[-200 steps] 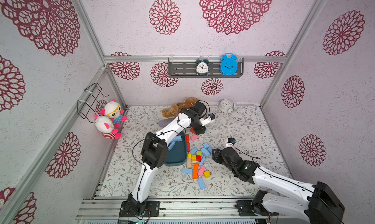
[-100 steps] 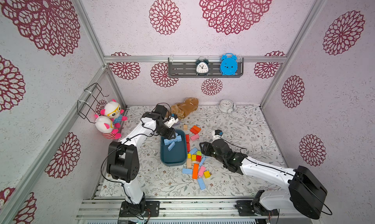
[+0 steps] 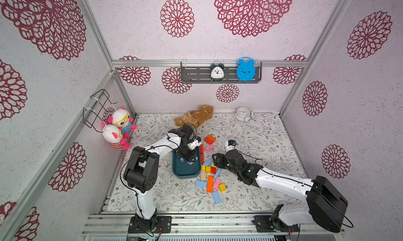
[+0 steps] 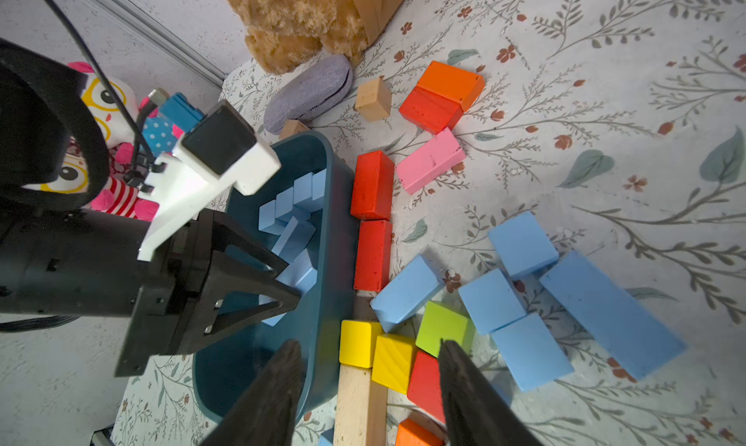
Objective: Pick out the blue building blocks
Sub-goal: Place the building block in the storage box.
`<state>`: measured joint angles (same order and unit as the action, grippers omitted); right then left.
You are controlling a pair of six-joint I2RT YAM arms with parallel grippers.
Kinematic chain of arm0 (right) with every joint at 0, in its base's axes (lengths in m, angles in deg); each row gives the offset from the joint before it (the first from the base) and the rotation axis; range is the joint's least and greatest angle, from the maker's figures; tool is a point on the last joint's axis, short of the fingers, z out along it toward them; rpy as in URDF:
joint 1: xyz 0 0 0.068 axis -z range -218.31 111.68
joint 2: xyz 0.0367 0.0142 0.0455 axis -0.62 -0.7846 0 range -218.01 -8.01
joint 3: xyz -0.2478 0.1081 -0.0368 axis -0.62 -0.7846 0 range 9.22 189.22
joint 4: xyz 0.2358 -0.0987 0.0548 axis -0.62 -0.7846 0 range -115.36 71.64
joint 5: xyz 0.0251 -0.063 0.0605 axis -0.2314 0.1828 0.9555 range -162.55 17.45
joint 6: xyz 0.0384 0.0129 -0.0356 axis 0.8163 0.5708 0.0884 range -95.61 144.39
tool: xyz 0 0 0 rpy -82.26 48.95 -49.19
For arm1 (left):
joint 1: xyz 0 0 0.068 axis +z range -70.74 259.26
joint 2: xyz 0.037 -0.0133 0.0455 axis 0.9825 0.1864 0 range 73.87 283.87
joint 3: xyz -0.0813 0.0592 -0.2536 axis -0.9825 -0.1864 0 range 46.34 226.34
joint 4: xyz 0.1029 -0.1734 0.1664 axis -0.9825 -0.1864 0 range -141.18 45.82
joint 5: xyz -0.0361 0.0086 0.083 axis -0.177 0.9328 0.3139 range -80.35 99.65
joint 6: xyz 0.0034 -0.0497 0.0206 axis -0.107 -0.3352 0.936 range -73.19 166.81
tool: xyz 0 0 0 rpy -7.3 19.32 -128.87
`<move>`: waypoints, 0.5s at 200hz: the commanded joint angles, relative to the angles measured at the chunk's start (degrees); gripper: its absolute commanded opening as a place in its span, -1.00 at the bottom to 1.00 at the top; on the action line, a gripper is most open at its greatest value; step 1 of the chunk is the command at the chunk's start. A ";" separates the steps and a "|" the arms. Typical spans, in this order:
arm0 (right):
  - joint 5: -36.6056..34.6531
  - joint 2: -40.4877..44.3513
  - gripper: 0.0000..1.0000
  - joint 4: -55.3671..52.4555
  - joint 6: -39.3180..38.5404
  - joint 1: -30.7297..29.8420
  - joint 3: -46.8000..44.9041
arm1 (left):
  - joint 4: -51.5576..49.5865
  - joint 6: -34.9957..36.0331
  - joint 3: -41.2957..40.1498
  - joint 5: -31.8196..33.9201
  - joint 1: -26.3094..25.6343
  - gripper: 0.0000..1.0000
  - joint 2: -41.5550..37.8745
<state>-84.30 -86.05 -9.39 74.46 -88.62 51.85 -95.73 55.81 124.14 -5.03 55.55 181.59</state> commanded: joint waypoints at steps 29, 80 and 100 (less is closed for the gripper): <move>-1.52 0.78 0.16 -2.92 -1.32 -0.23 3.58 | 2.94 1.87 -2.37 7.63 0.72 -0.51 1.63; -1.77 0.52 0.16 -2.75 -1.47 -0.16 3.75 | 3.45 4.36 -2.27 13.12 3.05 -0.50 1.70; -1.20 0.52 0.16 -2.08 -1.00 -0.23 3.33 | 4.75 5.82 -2.39 15.29 3.07 -0.48 1.14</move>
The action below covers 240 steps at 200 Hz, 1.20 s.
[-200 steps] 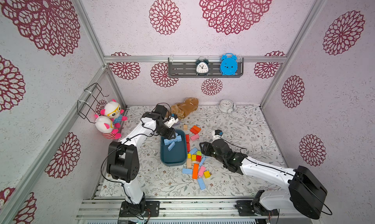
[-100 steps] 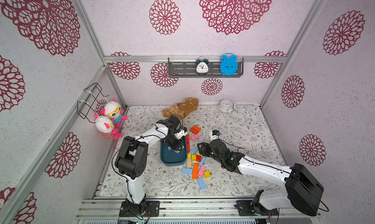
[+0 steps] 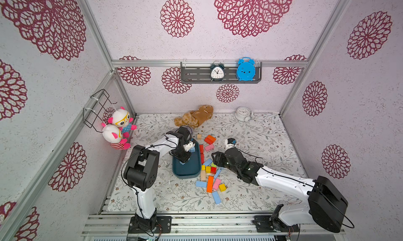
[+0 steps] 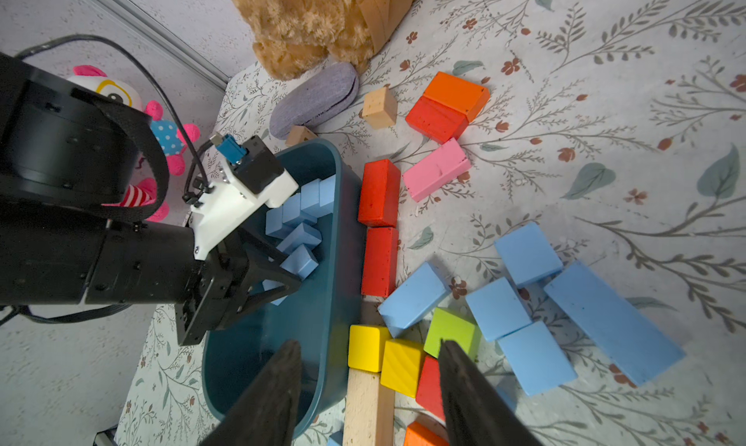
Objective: Pick out the blue building blocks
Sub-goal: Place the building block in the storage box.
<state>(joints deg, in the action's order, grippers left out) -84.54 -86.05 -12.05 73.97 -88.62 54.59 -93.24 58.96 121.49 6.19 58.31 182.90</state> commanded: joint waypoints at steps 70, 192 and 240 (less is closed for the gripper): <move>0.80 -1.34 0.15 0.50 -0.30 -0.31 1.41 | 6.30 6.30 -0.25 3.61 -0.14 -0.01 -2.42; -0.74 0.17 0.15 1.60 0.42 -0.79 -0.53 | 5.93 3.48 -6.14 -1.12 -5.04 -0.21 -7.17; -0.77 -1.09 0.15 3.42 0.49 -0.83 -1.19 | 6.96 4.21 -8.82 2.21 -4.80 -0.21 -4.97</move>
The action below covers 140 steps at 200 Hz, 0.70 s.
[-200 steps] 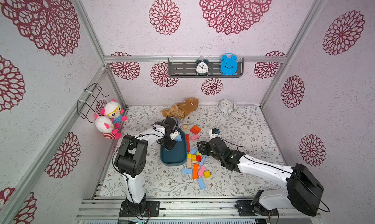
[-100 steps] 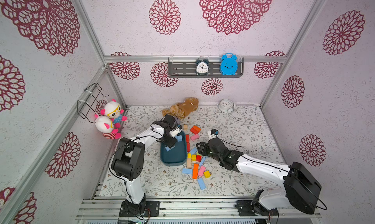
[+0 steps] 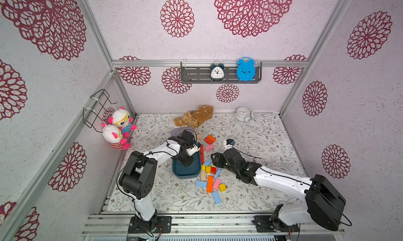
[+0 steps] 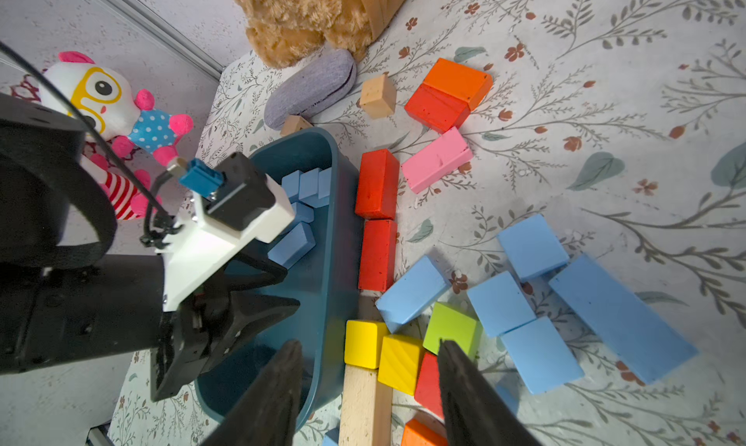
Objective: Pick out the blue building blocks
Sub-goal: Place the building block in the storage box.
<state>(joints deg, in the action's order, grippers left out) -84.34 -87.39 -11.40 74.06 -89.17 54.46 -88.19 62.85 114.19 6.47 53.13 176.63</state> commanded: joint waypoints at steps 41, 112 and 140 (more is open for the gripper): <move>0.07 -0.89 0.15 5.15 0.54 -0.24 -1.30 | 3.29 0.62 -1.60 3.98 2.05 -0.18 2.38; -1.71 2.91 0.15 3.73 0.54 -0.27 -2.91 | 4.57 0.79 0.15 3.18 5.27 -0.09 2.87; -2.57 4.77 0.15 3.76 0.86 -0.22 -4.52 | 3.02 0.83 1.68 0.00 5.36 0.02 1.60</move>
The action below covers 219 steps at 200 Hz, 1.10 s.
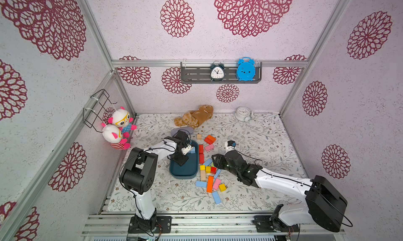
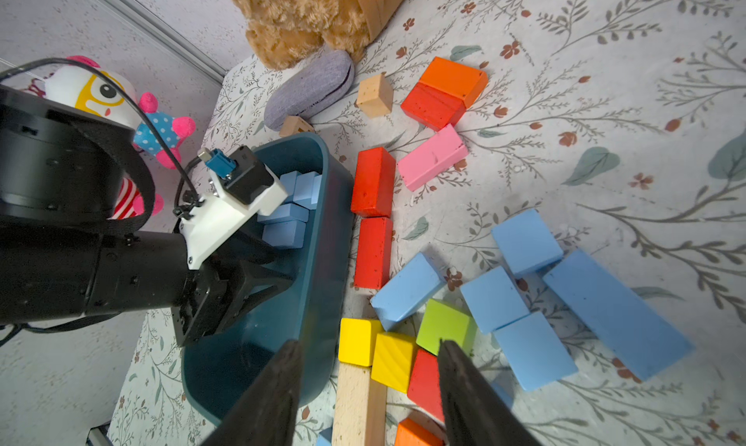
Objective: Pick out the blue building blocks
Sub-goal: Place the building block in the storage box, then adjust the storage box at the center of the board.
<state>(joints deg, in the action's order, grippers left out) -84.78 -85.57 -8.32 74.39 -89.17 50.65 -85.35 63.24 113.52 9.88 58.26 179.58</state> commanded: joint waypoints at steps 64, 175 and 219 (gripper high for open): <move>-3.90 2.23 0.16 -10.54 -2.55 -0.14 3.66 | 1.76 -15.01 7.20 -18.73 2.69 0.47 -9.96; 7.21 -9.72 0.22 -33.00 -16.70 11.63 17.26 | 20.02 -48.79 -16.45 -34.71 29.24 0.81 -23.92; 4.93 -12.61 0.25 -38.83 -20.13 12.53 20.13 | 12.69 -47.01 -18.45 -47.25 28.44 0.81 -18.29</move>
<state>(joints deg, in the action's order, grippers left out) -78.46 -97.59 -41.45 58.19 -77.19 68.68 -70.62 17.19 95.44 -28.44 87.27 158.64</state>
